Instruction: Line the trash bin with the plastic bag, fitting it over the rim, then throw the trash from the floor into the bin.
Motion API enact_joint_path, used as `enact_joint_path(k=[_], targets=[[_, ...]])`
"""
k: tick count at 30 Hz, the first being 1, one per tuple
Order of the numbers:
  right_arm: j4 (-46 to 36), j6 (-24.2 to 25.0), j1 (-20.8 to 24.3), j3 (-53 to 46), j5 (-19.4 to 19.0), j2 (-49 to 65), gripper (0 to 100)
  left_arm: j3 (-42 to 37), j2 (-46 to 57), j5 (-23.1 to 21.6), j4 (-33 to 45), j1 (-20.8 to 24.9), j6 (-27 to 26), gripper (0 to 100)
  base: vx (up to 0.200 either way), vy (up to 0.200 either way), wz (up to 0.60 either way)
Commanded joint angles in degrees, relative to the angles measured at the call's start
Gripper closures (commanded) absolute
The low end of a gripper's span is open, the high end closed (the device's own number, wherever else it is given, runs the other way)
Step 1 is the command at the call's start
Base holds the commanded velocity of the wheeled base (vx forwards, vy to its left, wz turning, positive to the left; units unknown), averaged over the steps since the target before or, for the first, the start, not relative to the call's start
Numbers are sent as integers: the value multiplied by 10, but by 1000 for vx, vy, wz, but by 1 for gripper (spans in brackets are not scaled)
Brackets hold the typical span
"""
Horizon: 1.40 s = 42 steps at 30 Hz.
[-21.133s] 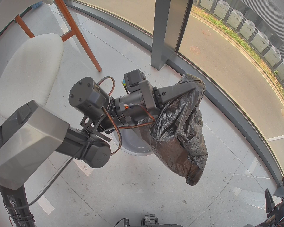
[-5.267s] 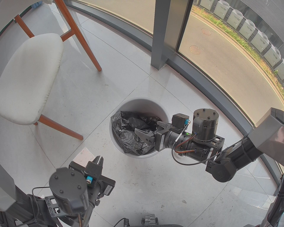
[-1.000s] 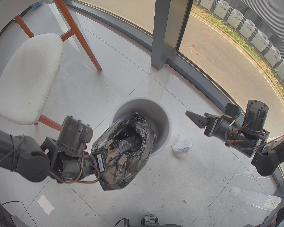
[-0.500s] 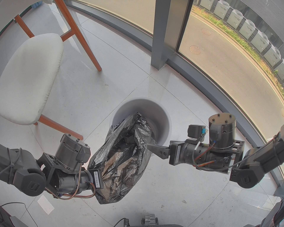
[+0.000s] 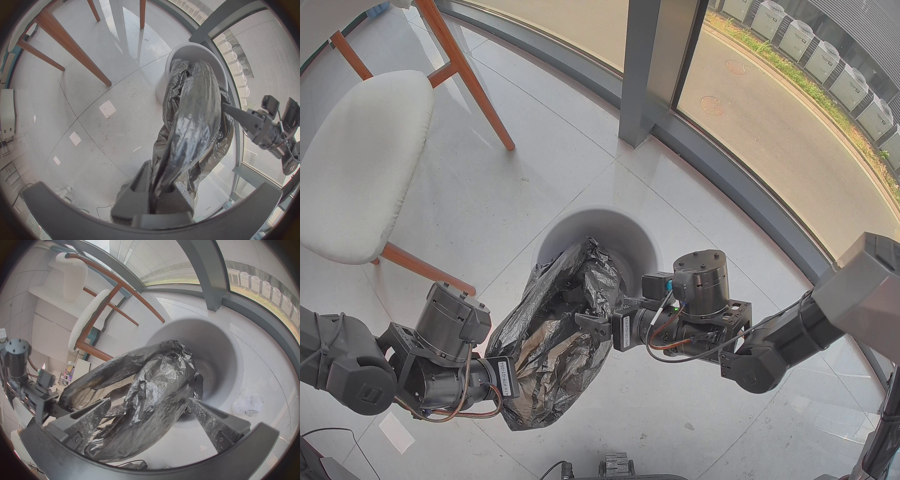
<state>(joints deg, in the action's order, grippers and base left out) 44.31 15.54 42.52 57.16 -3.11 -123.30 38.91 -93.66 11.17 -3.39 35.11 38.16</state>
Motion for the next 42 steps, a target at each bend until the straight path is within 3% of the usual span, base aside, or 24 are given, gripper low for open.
enact_joint_path(k=[1, 9, 20, 27, 29, 32, 42], targets=[[0, -1, -1, 23, -1, -45, 100, -4, -1, 3, -11, 0, 0, 100, 0, 0, 0], [2, 3, -4, 66, -1, -56, 100, -3, 0, 5, -14, 0, -1, 100, 0, 0, 0], [41, 15, -46, 71, -10, 62, 100, 5, 69, 45, -14, -4, -8, 100, 0, 0, 0], [44, 28, -65, 77, -11, 82, 100, 7, 96, 59, -47, -48, -80, 100, 0, 0, 0], [44, 29, -71, 95, -13, 74, 100, 8, 91, 58, -119, -88, -133, 100, 0, 0, 0], [44, 31, -73, 115, -19, 65, 100, 25, 73, 54, -177, -104, -167, 100, 0, 0, 0], [103, 61, -68, 149, -37, 53, 100, 108, 66, 74, -201, -110, -176, 100, 0, 0, 0]])
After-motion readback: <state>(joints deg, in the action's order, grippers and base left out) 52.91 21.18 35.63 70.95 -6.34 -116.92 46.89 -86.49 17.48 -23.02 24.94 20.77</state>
